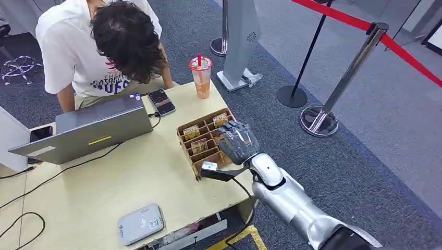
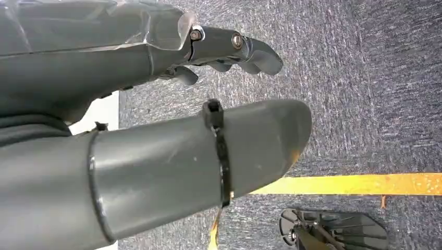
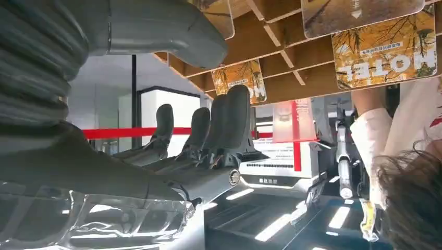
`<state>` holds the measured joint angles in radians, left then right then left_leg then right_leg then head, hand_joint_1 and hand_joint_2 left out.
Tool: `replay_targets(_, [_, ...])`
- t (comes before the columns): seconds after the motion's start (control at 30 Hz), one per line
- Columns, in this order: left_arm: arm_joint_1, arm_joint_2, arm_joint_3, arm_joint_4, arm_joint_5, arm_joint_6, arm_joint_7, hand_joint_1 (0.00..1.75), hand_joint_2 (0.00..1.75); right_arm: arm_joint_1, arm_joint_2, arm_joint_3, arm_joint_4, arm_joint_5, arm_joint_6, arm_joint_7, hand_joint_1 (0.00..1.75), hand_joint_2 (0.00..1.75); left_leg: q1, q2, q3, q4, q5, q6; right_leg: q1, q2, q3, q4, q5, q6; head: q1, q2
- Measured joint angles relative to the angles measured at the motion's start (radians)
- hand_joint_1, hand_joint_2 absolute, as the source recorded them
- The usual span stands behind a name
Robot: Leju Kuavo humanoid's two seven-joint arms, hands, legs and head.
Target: Pass the card to the sensor for recognition and then transmit it.
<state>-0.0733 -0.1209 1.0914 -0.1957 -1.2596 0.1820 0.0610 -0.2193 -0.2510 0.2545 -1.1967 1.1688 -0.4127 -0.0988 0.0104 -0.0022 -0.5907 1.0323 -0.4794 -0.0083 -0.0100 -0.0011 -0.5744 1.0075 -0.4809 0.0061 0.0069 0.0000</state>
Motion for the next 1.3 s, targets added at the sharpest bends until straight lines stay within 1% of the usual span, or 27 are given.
replay_targets(0.03, [0.000, 0.000, 0.000, 0.000, 0.000, 0.000, 0.000, 0.00, 0.00, -0.002, 0.001, 0.001, 0.004, 0.000, 0.001, -0.001, 1.03, 1.75, 0.000, 0.000, 0.000, 0.000, 0.000, 0.000, 0.000, 0.000, 0.000, 0.000, 0.000, 0.000, 0.000, 0.000])
replay_targets(0.2, [0.000, 0.000, 0.000, 0.000, 0.003, -0.002, 0.000, 0.00, 0.00, -0.011, 0.002, 0.008, 0.016, -0.002, 0.007, -0.003, 1.05, 1.75, 0.000, 0.000, 0.000, 0.000, 0.000, 0.000, 0.000, 0.000, 0.000, 0.000, 0.000, 0.000, 0.000, 0.000])
replay_targets(0.27, [0.000, 0.000, 0.000, 0.000, 0.003, -0.003, 0.000, 0.00, 0.00, -0.015, 0.002, 0.010, 0.024, -0.005, 0.015, -0.003, 0.99, 1.75, 0.000, 0.000, 0.000, 0.000, 0.000, 0.000, 0.000, 0.000, 0.000, 0.000, 0.000, 0.000, 0.000, 0.000])
replay_targets(0.37, [0.000, 0.000, 0.000, 0.000, 0.003, -0.003, 0.000, 0.00, 0.00, -0.019, 0.002, 0.011, 0.033, -0.006, 0.016, -0.005, 0.96, 1.75, 0.000, 0.000, 0.000, 0.000, 0.000, 0.000, 0.000, 0.000, 0.000, 0.000, 0.000, 0.000, 0.000, 0.000])
replay_targets(0.43, [0.000, 0.000, 0.000, 0.000, 0.003, -0.004, 0.000, 0.00, 0.00, -0.020, 0.002, 0.011, 0.039, -0.006, 0.016, -0.006, 0.98, 1.75, 0.000, 0.000, 0.000, 0.000, 0.000, 0.000, 0.000, 0.000, 0.000, 0.000, 0.000, 0.000, 0.000, 0.000])
replay_targets(0.47, [0.000, 0.000, 0.000, 0.000, 0.003, -0.004, 0.000, 0.00, 0.00, -0.020, 0.002, 0.011, 0.042, -0.006, 0.016, -0.006, 0.94, 1.75, 0.000, 0.000, 0.000, 0.000, 0.000, 0.000, 0.000, 0.000, 0.000, 0.000, 0.000, 0.000, 0.000, 0.000])
replay_targets(0.7, [0.000, 0.001, 0.000, 0.000, 0.003, -0.005, 0.000, 0.00, 0.00, -0.023, 0.002, 0.011, 0.055, -0.023, 0.026, -0.010, 0.96, 1.75, 0.000, 0.000, 0.000, 0.000, 0.000, 0.000, 0.000, 0.000, 0.000, 0.000, 0.000, 0.000, 0.000, 0.000])
replay_targets(0.83, [0.000, 0.001, 0.000, 0.000, 0.003, -0.005, 0.000, 0.00, 0.00, -0.027, -0.001, 0.011, 0.062, -0.027, 0.032, -0.016, 0.93, 1.75, 0.000, 0.000, 0.000, 0.000, 0.000, 0.000, 0.000, 0.000, 0.000, 0.000, 0.000, 0.000, 0.000, 0.000])
replay_targets(0.87, [0.000, 0.001, 0.000, 0.000, 0.003, -0.005, 0.000, 0.00, 0.00, -0.029, -0.002, 0.011, 0.064, -0.034, 0.034, -0.018, 0.96, 1.75, 0.000, 0.000, 0.000, 0.000, 0.000, 0.000, 0.000, 0.000, 0.000, 0.000, 0.000, 0.000, 0.000, 0.000])
replay_targets(0.97, [0.000, 0.002, 0.000, 0.000, 0.003, -0.006, 0.000, 0.00, 0.00, -0.035, -0.006, 0.011, 0.070, -0.042, 0.039, -0.019, 0.93, 1.75, 0.000, 0.000, 0.000, 0.000, 0.000, 0.000, 0.000, 0.000, 0.000, 0.000, 0.000, 0.000, 0.000, 0.000])
replay_targets(1.3, [0.000, 0.005, 0.000, 0.000, 0.000, -0.008, -0.002, 0.00, 0.00, -0.040, -0.021, 0.011, 0.085, -0.058, 0.048, -0.019, 0.93, 1.75, 0.000, 0.000, 0.000, 0.000, 0.000, 0.000, 0.000, 0.000, 0.000, 0.000, 0.000, 0.000, 0.000, 0.000])
